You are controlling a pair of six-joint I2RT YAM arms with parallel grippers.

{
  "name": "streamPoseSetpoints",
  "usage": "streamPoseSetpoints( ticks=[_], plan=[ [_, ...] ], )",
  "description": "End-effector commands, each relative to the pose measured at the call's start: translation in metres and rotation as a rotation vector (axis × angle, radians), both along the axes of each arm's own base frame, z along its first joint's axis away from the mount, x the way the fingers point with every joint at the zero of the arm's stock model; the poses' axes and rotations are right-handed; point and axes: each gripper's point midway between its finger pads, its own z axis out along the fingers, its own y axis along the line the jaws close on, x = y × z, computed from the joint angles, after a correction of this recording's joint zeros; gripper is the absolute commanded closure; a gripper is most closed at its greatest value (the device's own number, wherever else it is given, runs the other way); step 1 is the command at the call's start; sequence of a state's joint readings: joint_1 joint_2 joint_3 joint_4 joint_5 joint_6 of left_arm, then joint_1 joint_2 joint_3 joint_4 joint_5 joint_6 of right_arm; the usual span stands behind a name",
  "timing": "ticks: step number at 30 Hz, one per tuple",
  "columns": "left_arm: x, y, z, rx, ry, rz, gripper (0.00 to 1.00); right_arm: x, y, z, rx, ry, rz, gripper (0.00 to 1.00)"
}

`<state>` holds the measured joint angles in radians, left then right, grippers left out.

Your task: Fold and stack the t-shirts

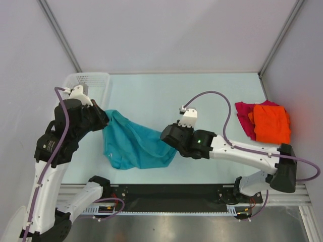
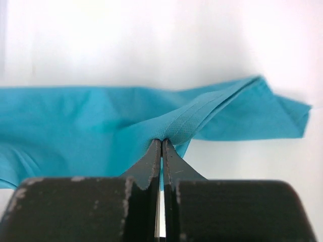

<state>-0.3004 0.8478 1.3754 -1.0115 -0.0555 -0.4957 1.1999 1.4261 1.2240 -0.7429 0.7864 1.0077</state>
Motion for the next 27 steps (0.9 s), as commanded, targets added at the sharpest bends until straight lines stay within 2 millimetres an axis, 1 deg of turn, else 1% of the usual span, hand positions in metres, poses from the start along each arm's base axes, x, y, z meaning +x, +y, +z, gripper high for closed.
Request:
streamPoseSetpoints(
  ticks=[1,3,4,5,6,7,9,11,12,14,15,16,17,18,19,20,21,22,24,25,26,27],
  plan=[
    [-0.001,0.001,0.030,-0.030,-0.092,-0.001,1.00,0.005,-0.033,0.062,-0.033,-0.155,-0.090,1.00],
    [-0.002,0.000,0.031,-0.031,-0.094,-0.006,1.00,0.003,-0.043,0.069,-0.049,-0.166,-0.099,1.00],
    [-0.001,0.000,0.030,-0.033,-0.092,-0.010,1.00,0.004,-0.043,0.067,-0.046,-0.150,-0.092,1.00],
    [-0.002,-0.001,0.031,-0.038,-0.092,-0.011,1.00,0.006,-0.041,0.061,-0.043,-0.132,-0.086,1.00],
    [-0.003,-0.001,0.031,-0.042,-0.094,-0.013,1.00,0.017,-0.048,0.053,-0.080,-0.115,-0.090,1.00],
    [-0.003,-0.002,0.031,-0.046,-0.093,-0.014,1.00,0.018,-0.042,0.041,-0.076,-0.072,-0.053,1.00],
    [-0.005,-0.002,0.031,-0.050,-0.095,-0.013,1.00,0.031,-0.037,0.015,-0.093,-0.031,-0.055,1.00],
    [-0.008,0.001,0.033,-0.045,-0.098,-0.007,1.00,0.036,-0.027,0.003,-0.101,-0.018,-0.030,1.00],
    [-0.009,0.002,0.034,-0.041,-0.101,-0.002,1.00,0.040,-0.024,-0.008,-0.123,-0.003,-0.029,1.00],
    [-0.012,0.004,0.037,-0.035,-0.105,0.001,1.00,0.044,-0.015,-0.013,-0.124,0.005,-0.008,1.00],
    [-0.013,0.005,0.037,-0.031,-0.105,0.001,1.00,0.046,-0.010,-0.009,-0.113,0.000,-0.007,1.00],
    [-0.014,0.005,0.042,-0.034,-0.114,0.001,1.00,0.047,-0.006,-0.009,-0.122,-0.005,-0.003,1.00],
    [-0.015,0.007,0.042,-0.026,-0.111,0.002,1.00,0.047,-0.005,-0.005,-0.124,-0.014,-0.001,1.00],
    [-0.015,0.006,0.043,-0.025,-0.110,0.000,1.00,0.047,-0.004,0.002,-0.126,-0.029,0.000,1.00],
    [-0.016,0.007,0.049,-0.028,-0.124,0.001,1.00,0.046,-0.006,0.015,-0.131,-0.057,-0.007,1.00],
    [-0.016,0.007,0.049,-0.025,-0.118,0.002,1.00,0.045,-0.008,0.024,-0.128,-0.073,-0.015,1.00],
    [-0.017,0.007,0.053,-0.025,-0.125,0.001,1.00,0.044,-0.012,0.031,-0.137,-0.087,-0.024,1.00],
    [-0.018,0.008,0.058,-0.033,-0.136,0.006,1.00,0.041,-0.020,0.048,-0.143,-0.118,-0.041,1.00],
    [-0.019,0.009,0.063,-0.038,-0.141,0.015,1.00,0.035,-0.030,0.064,-0.142,-0.148,-0.065,1.00],
    [-0.020,0.010,0.067,-0.046,-0.146,0.019,1.00,0.032,-0.043,0.078,-0.164,-0.176,-0.092,1.00],
    [-0.021,0.011,0.068,-0.048,-0.150,0.024,1.00,0.023,-0.050,0.093,-0.150,-0.202,-0.093,1.00],
    [-0.022,0.013,0.069,-0.050,-0.152,0.040,1.00,0.020,-0.056,0.104,-0.117,-0.218,-0.127,1.00]
  ],
)
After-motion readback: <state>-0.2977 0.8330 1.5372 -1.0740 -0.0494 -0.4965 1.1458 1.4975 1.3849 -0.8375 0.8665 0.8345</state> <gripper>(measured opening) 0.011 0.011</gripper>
